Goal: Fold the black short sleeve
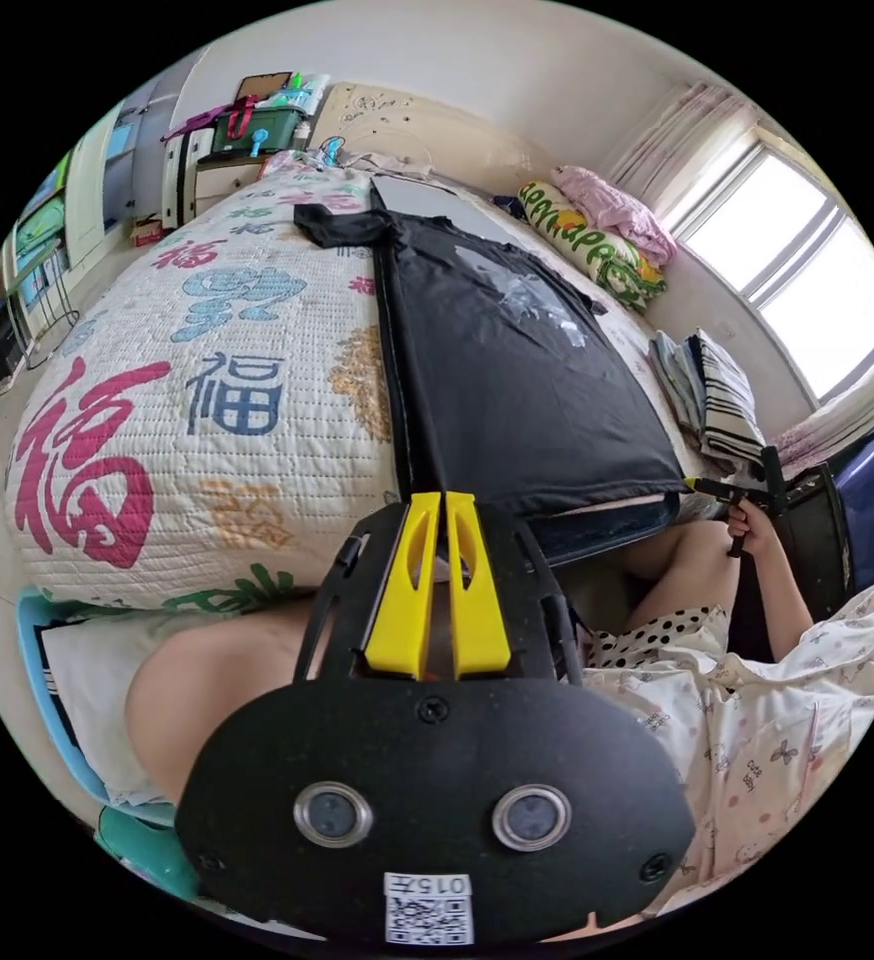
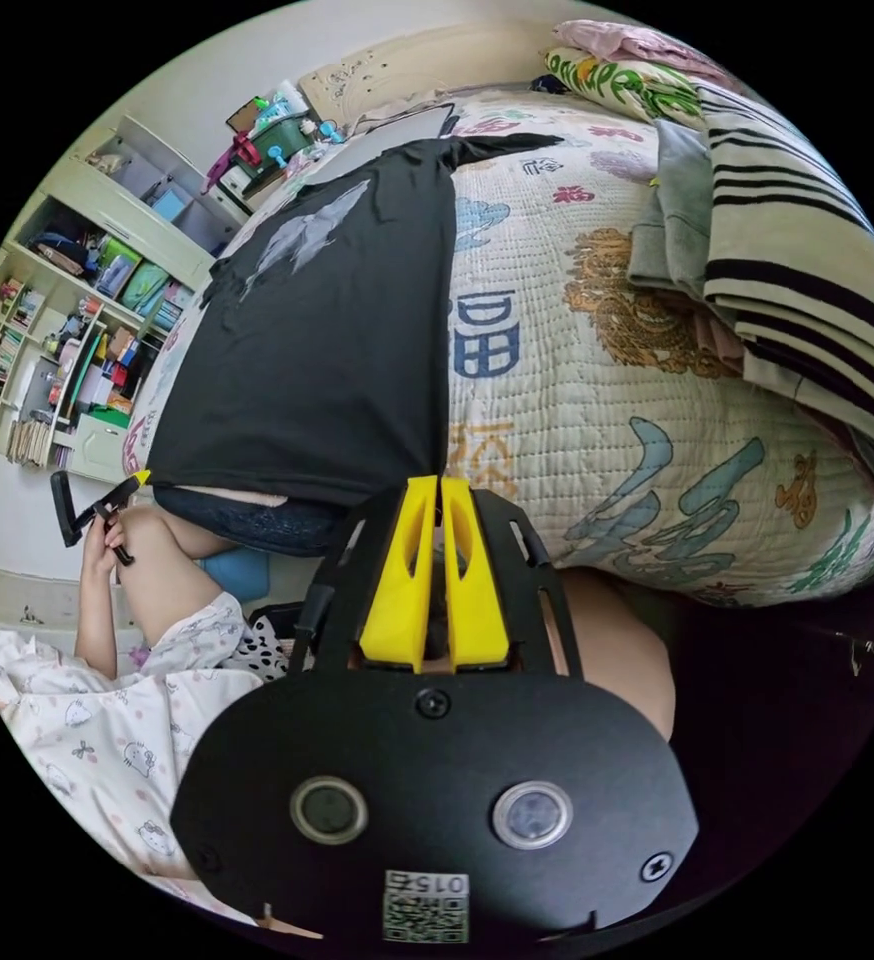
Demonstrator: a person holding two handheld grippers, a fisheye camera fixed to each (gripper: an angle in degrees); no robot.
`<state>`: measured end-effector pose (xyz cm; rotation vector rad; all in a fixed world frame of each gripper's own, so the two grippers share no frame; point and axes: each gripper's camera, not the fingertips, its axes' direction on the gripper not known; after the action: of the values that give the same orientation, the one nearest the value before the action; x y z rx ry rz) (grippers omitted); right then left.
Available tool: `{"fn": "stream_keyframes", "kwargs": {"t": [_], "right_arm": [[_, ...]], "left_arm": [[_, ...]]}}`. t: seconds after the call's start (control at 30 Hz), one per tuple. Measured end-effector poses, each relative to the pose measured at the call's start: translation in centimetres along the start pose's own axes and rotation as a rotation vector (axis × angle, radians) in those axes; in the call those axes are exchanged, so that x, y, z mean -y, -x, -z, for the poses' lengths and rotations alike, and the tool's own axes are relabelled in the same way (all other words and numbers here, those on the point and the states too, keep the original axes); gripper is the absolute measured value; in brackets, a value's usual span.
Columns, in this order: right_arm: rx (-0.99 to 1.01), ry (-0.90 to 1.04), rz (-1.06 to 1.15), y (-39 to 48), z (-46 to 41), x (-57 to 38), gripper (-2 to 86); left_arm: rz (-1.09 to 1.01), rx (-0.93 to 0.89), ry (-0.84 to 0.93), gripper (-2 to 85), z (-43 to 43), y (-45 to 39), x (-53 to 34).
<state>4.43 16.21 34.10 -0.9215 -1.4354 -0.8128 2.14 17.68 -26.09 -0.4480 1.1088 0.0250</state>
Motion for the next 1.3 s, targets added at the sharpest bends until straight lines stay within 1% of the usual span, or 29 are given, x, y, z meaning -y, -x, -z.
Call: {"fn": "stream_keyframes", "kwargs": {"t": [0.17, 0.3, 0.4, 0.5, 0.57, 0.63, 0.67, 0.73, 0.77, 0.83, 0.87, 0.9, 0.93, 1.03, 1.1, 1.2, 1.3], "right_arm": [[-0.036, 0.038, 0.027, 4.7, 1.0, 0.0, 0.0], [0.014, 0.055, 0.013, 7.1, 4.2, -0.4, 0.2], [0.022, 0.027, 0.017, 9.3, 9.1, -0.8, 0.3], [-0.003, -0.044, 0.030, 11.2, 15.5, 1.4, 0.7], [0.014, -0.110, 0.031, 11.6, 19.2, 5.1, 1.4], [0.048, -0.209, 0.029, 11.6, 22.7, 13.6, 3.9], [0.057, -0.224, 0.030, 11.5, 23.2, 16.4, 4.7], [0.118, -0.262, -0.015, 10.1, 23.7, 29.9, 8.8], [0.145, -0.269, -0.034, 9.4, 23.5, 33.5, 9.2], [0.278, -0.287, -0.188, 5.1, 21.8, 47.5, 10.4], [0.291, -0.283, -0.224, 4.1, 21.2, 50.7, 10.9], [0.274, -0.283, -0.305, 2.3, 20.2, 56.1, 11.8], [0.223, -0.278, -0.378, 1.2, 19.4, 60.1, 12.7], [0.192, -0.257, -0.461, 0.7, 18.9, 65.3, 13.1], [0.180, -0.254, -0.476, 1.0, 19.9, 66.3, 12.1], [0.242, -0.246, -0.498, 1.0, 22.5, 67.4, 10.4], [0.310, -0.184, -0.562, 0.7, 24.6, 70.1, 8.8]], "left_arm": [[0.047, -0.014, 0.039, 0.7, -4.3, 3.7, -1.3], [0.087, -0.003, 0.051, 2.1, -5.5, 6.7, -3.0], [0.033, 0.035, -0.034, 3.9, -3.0, 6.5, -4.0], [-0.069, 0.086, -0.093, 4.8, -2.0, 6.3, -2.4], [-0.152, 0.034, -0.128, 5.0, -3.0, 6.0, 0.5], [-0.262, -0.067, -0.178, 5.3, -6.7, 5.1, 6.8], [-0.291, -0.090, -0.182, 5.6, -8.1, 4.6, 8.7], [-0.439, -0.177, -0.160, 6.8, -15.6, 1.2, 17.6], [-0.482, -0.201, -0.145, 7.1, -17.8, 0.0, 20.0], [-0.653, -0.300, -0.094, 8.0, -27.0, -4.7, 29.4], [-0.663, -0.324, -0.088, 8.1, -29.3, -5.5, 31.6], [-0.660, -0.360, -0.082, 8.2, -33.7, -6.5, 35.5], [-0.645, -0.370, -0.072, 8.3, -37.8, -7.3, 38.4], [-0.592, -0.374, -0.008, 10.0, -45.5, -8.6, 41.9], [-0.528, -0.369, 0.036, 11.1, -48.7, -8.4, 42.9], [-0.426, -0.375, 0.087, 11.9, -52.6, -8.4, 44.4], [-0.381, -0.301, 0.136, 13.0, -55.9, -10.3, 46.4]]}}
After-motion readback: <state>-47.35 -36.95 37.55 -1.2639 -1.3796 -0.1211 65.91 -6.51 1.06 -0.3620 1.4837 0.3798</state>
